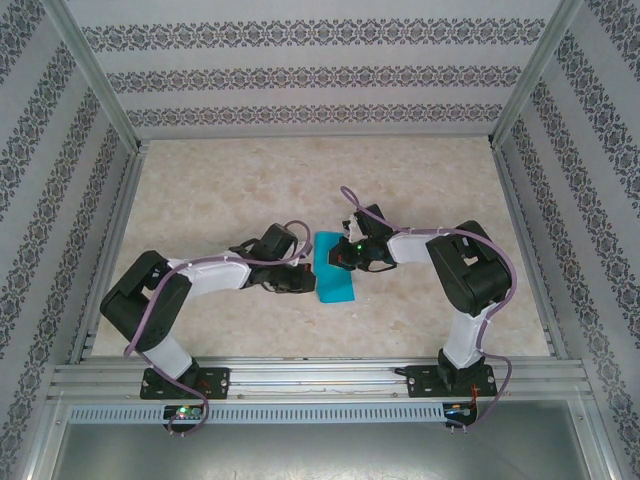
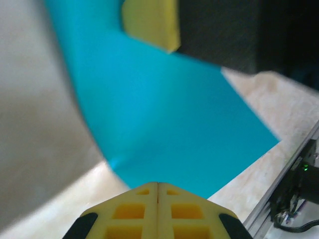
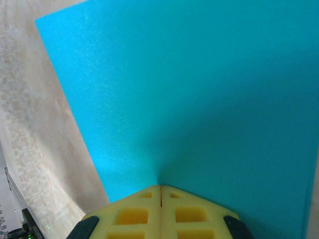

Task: Fold a paper plane with a square sheet of paper (fold left side to right side)
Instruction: First fold the square sheet of paper in half at the center of the table.

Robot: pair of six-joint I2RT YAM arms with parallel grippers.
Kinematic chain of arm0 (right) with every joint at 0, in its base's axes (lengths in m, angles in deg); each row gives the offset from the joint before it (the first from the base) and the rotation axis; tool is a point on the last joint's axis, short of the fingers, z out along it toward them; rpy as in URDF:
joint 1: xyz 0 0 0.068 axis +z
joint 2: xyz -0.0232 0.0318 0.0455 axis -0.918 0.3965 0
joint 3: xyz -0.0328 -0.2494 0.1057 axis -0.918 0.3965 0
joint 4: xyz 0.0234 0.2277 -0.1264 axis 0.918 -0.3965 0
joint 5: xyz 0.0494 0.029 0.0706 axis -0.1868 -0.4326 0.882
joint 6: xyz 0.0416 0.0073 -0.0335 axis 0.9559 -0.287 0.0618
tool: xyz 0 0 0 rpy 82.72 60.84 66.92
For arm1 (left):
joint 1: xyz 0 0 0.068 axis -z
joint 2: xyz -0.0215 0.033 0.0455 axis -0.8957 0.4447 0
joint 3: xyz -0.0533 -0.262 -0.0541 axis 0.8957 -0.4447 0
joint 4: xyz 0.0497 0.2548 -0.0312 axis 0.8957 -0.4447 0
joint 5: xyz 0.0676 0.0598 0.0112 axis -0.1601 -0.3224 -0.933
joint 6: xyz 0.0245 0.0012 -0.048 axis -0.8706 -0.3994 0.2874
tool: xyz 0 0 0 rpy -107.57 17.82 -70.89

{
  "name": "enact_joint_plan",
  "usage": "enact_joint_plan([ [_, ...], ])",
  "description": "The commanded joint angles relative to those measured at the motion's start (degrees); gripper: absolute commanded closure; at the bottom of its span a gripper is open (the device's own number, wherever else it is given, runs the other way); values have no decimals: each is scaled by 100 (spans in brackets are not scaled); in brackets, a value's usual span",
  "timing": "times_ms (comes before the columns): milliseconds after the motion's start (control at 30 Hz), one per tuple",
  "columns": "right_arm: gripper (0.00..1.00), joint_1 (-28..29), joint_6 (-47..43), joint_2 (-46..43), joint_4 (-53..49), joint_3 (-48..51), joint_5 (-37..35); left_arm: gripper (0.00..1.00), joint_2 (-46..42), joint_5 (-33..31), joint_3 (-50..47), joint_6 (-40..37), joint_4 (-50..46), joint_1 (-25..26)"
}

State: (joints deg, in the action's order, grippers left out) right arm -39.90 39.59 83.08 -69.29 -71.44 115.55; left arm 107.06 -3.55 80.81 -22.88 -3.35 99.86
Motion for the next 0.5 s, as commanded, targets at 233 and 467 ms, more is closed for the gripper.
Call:
enact_joint_plan([
  [233, 100, -46, -61, 218, -458, 189, -671, 99, 881, 291, 479, 55, 316, 89],
  [467, 100, -46, -118, 222, -567, 163, -715, 99, 962, 132, 256, -102, 13, 176],
])
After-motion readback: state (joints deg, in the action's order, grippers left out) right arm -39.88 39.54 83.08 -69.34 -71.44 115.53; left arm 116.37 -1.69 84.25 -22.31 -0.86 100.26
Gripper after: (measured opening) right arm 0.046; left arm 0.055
